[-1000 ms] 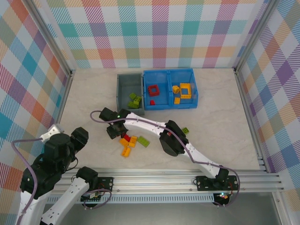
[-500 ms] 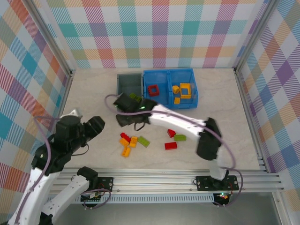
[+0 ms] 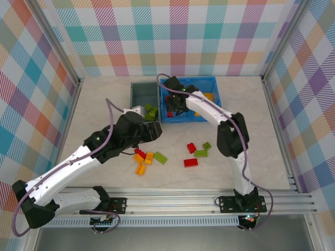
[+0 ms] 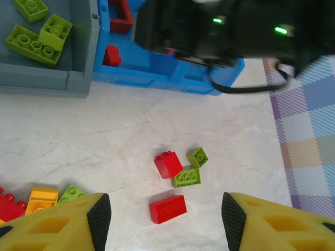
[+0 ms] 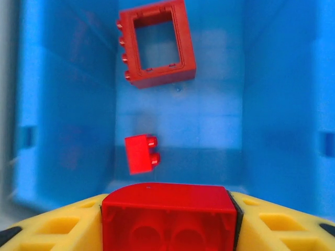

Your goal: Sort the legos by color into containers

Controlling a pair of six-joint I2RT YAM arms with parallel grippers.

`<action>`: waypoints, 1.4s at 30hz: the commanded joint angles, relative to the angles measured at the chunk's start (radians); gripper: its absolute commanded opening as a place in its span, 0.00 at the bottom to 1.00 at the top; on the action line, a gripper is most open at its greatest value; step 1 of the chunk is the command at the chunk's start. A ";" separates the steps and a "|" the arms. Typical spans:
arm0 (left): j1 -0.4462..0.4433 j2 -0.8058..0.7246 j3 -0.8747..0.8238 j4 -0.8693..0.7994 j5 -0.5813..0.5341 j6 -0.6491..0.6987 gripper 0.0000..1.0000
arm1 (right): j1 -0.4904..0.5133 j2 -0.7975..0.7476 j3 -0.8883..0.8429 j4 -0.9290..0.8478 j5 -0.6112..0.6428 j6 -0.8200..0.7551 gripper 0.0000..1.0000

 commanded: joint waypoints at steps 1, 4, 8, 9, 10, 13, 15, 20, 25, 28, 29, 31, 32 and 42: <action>-0.039 0.013 0.028 0.041 -0.097 0.013 0.60 | -0.011 0.063 0.118 -0.114 0.025 0.068 0.56; -0.059 0.022 0.026 0.042 -0.109 0.012 0.60 | -0.011 0.139 0.201 -0.174 0.050 0.097 0.57; -0.068 0.020 0.029 0.029 -0.118 0.015 0.60 | -0.011 0.173 0.241 -0.195 0.048 0.109 0.68; -0.070 0.018 0.028 0.025 -0.118 0.016 0.60 | -0.011 0.168 0.244 -0.195 0.045 0.110 0.71; -0.072 0.017 0.028 0.021 -0.118 0.016 0.60 | -0.009 0.158 0.244 -0.193 0.045 0.106 0.75; -0.076 0.014 0.018 0.013 -0.119 0.018 0.60 | 0.004 0.104 0.243 -0.181 0.051 0.082 0.79; -0.078 0.012 0.001 0.011 -0.116 0.017 0.60 | 0.016 0.057 0.243 -0.172 0.052 0.068 0.75; -0.079 0.058 -0.040 -0.043 -0.082 0.037 0.61 | 0.051 -0.115 0.194 -0.157 0.066 0.035 0.69; -0.088 0.205 -0.081 -0.134 -0.033 -0.106 0.64 | 0.083 -0.484 -0.208 0.029 0.047 -0.034 0.70; -0.157 0.283 -0.074 -0.133 -0.071 -0.319 0.64 | 0.085 -0.715 -0.486 0.153 -0.044 -0.094 0.72; -0.172 0.309 -0.060 -0.154 -0.092 -0.390 0.64 | 0.087 -0.788 -0.570 0.208 -0.108 -0.126 0.73; -0.189 0.367 -0.048 -0.170 -0.119 -0.552 0.65 | 0.087 -0.945 -0.743 0.292 -0.278 -0.214 0.76; -0.190 0.388 -0.050 -0.173 -0.120 -0.615 0.65 | 0.087 -1.002 -0.802 0.305 -0.338 -0.237 0.79; -0.152 0.557 -0.079 -0.043 -0.066 -0.855 0.77 | 0.093 -1.296 -0.985 0.179 -0.459 -0.204 0.81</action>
